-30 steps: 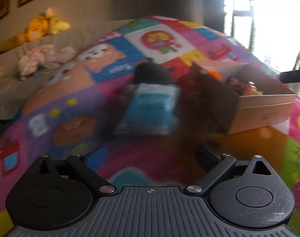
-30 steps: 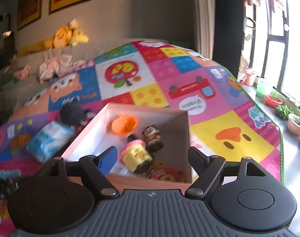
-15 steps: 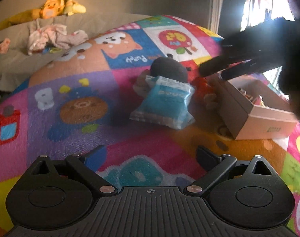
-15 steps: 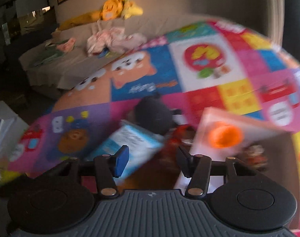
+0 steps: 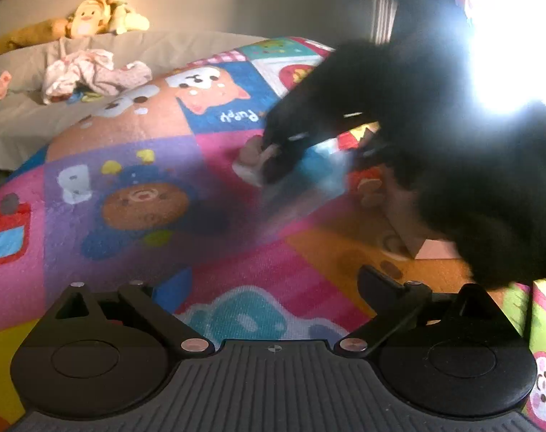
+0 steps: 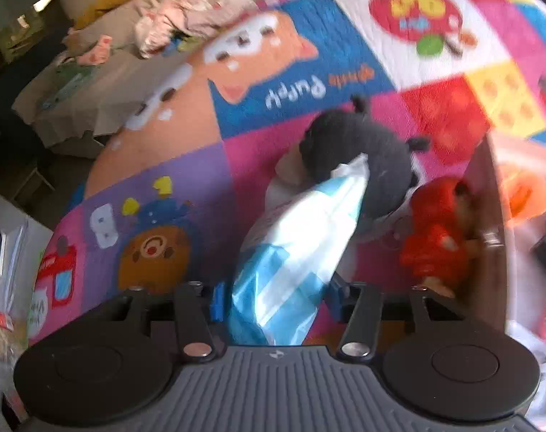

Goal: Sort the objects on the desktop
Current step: 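Grasp the blue wet-wipes packet with the right gripper and lift it, then lower the packet onto the mat with the right gripper while left gripper grasps the black plush cat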

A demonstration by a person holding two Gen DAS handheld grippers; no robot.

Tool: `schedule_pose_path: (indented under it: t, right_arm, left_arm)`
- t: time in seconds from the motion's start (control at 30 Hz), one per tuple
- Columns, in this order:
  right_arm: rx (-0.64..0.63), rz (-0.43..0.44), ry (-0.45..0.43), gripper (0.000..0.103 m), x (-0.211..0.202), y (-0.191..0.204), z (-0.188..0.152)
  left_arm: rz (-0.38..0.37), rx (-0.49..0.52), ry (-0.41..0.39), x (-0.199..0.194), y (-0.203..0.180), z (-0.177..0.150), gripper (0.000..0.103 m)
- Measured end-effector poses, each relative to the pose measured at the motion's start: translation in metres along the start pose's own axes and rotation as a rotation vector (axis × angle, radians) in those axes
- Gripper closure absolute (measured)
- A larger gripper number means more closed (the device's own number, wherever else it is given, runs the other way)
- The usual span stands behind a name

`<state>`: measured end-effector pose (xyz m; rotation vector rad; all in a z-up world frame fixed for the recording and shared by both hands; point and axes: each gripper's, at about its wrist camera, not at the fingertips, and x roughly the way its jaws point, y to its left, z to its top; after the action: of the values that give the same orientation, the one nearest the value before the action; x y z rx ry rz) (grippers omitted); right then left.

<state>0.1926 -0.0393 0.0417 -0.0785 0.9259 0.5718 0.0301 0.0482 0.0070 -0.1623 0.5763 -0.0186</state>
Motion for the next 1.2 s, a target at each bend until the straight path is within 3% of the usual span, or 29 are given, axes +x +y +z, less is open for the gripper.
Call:
schedule_pose_path:
  t: [0.2, 0.33, 0.47, 0.57, 0.63, 0.73, 0.8, 1.0, 1.13, 1.2]
  right_arm:
    - [-0.114, 0.057, -0.151, 0.053, -0.104, -0.022, -0.056]
    - [-0.091, 0.062, -0.138, 0.053, -0.149, -0.055, -0.107]
    - [0.017, 0.062, -0.062, 0.053, -0.152, -0.092, -0.155]
    - [0.071, 0.002, -0.086, 0.048, -0.152, -0.112, -0.18]
    - [0.09, -0.068, -0.17, 0.024, -0.161, -0.122, -0.189]
    - [0.11, -0.162, -0.313, 0.005, -0.175, -0.132, -0.201]
    - [0.132, -0.198, -0.377, 0.0, -0.178, -0.138, -0.207]
    - [0.252, -0.21, -0.407, 0.0, -0.16, -0.161, -0.215]
    - [0.281, -0.199, -0.414, 0.0, -0.158, -0.166, -0.217]
    - [0.299, -0.19, -0.41, 0.0, -0.157, -0.169, -0.219]
  left_arm:
    - [-0.021, -0.007, 0.015, 0.001, 0.001, 0.0, 0.002]
    - [-0.023, -0.015, 0.04, 0.006, 0.003, 0.002, 0.002]
    - [-0.011, -0.017, 0.065, 0.011, 0.003, 0.002, 0.002]
    - [0.014, 0.015, 0.081, 0.013, -0.003, 0.002, 0.002]
    - [0.037, 0.045, 0.095, 0.016, -0.008, 0.002, 0.002]
    - [0.045, 0.081, 0.108, 0.019, -0.013, 0.004, 0.002]
    - [0.023, 0.086, 0.088, 0.023, -0.015, 0.012, 0.002]
    - [-0.007, 0.035, 0.034, 0.075, -0.022, 0.08, 0.002]
    - [0.012, 0.029, 0.053, 0.136, -0.035, 0.116, 0.003]
    - [0.066, 0.043, 0.06, 0.161, -0.042, 0.122, 0.009]
